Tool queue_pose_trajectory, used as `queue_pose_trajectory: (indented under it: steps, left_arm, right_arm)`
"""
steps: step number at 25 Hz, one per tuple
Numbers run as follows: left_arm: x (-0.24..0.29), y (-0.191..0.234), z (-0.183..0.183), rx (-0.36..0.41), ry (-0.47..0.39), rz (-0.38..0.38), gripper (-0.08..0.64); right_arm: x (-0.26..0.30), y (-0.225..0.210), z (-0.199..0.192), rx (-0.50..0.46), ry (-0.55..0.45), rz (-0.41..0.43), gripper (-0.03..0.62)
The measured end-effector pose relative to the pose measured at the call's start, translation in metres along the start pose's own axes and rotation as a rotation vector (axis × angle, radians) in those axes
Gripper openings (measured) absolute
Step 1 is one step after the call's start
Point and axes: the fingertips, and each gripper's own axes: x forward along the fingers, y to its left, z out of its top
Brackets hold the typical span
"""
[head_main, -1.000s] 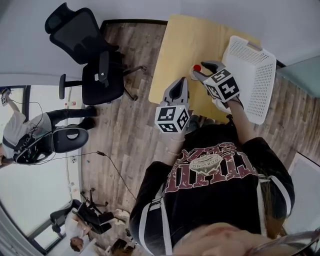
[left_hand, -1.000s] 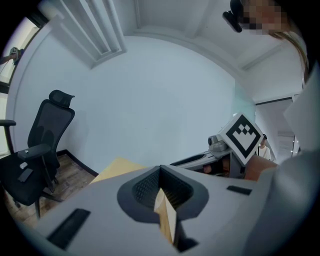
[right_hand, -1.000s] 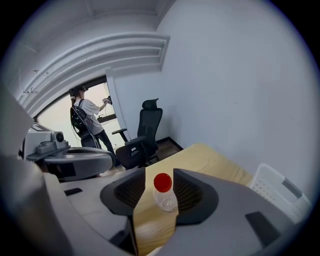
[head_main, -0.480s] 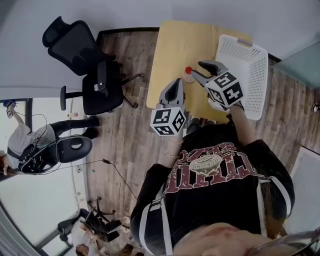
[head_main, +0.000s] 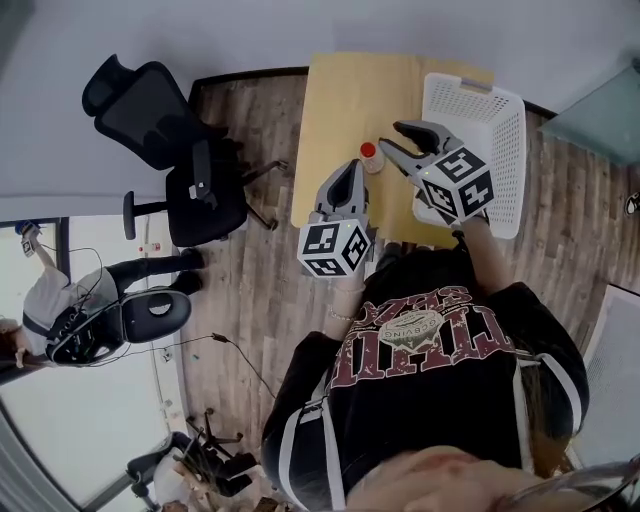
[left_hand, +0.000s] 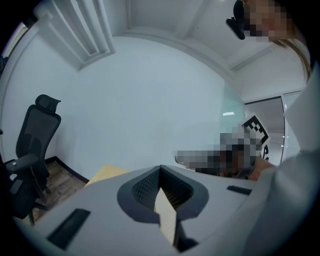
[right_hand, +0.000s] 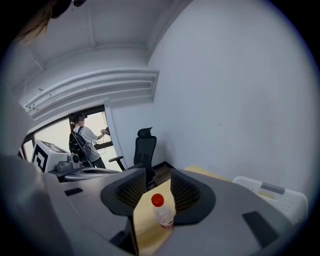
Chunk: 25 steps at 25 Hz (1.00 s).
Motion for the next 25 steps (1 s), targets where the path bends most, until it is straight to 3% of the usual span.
queue_pose_trajectory:
  steps: [25]
  left_arm:
    - [0.047,-0.076,0.006,0.037,0.025,-0.228,0.048]
  right_arm:
    - [-0.067,-0.044,-0.005,0.055,-0.087,-0.128,0.021]
